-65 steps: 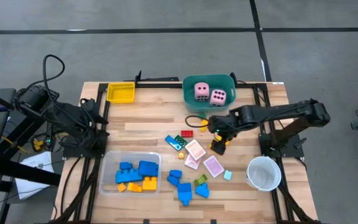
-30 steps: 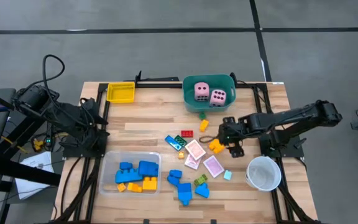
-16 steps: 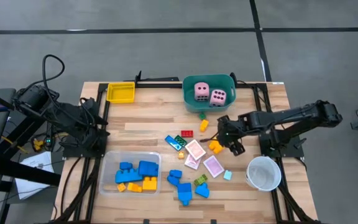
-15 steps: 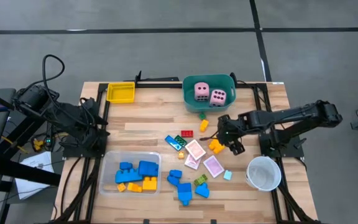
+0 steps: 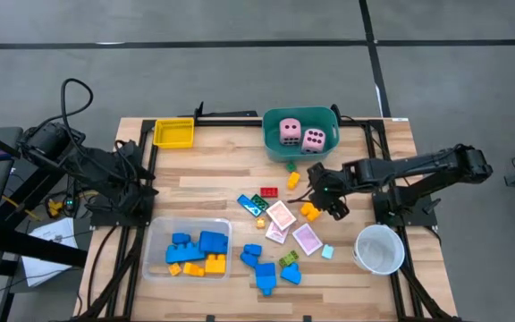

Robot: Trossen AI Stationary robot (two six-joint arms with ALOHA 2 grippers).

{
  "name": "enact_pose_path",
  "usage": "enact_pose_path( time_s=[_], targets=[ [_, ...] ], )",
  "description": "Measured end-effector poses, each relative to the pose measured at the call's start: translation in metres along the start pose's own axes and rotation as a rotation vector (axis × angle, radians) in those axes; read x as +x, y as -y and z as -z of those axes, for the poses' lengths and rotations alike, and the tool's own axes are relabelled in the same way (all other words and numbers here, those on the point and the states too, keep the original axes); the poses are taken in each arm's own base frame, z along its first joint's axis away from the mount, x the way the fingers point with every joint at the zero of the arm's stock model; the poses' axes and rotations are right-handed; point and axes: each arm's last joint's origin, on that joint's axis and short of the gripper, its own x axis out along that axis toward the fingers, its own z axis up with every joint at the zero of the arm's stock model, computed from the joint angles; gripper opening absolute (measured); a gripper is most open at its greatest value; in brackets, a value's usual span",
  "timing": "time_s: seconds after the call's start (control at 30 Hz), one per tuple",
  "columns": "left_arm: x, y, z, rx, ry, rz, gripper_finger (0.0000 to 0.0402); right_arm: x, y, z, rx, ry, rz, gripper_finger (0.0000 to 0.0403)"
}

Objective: Pick & Place Toys
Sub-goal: Put the yellow game pieces into the transparent bin

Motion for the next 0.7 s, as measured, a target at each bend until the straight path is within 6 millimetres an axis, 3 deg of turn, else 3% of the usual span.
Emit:
enact_pose_path(
  time_s=[0.37, 0.6, 0.7],
  targets=[
    [0.0008, 0.0007, -0.0002, 0.000, -0.002, -0.002, 0.0264, 0.0002, 0.0010, -0.0003, 0.288, 0.024, -0.031, 0.0339],
    [0.0008, 0.0007, -0.0002, 0.001, -0.003, -0.002, 0.0264, 0.0002, 0.0013, -0.0011, 0.233, 0.040, -0.041, 0.0394],
    [0.0008, 0.0008, -0.0002, 0.001, -0.004, -0.001, 0.0264, 0.0002, 0.0009, -0.0013, 0.148, 0.051, -0.055, 0.0393]
  ],
)
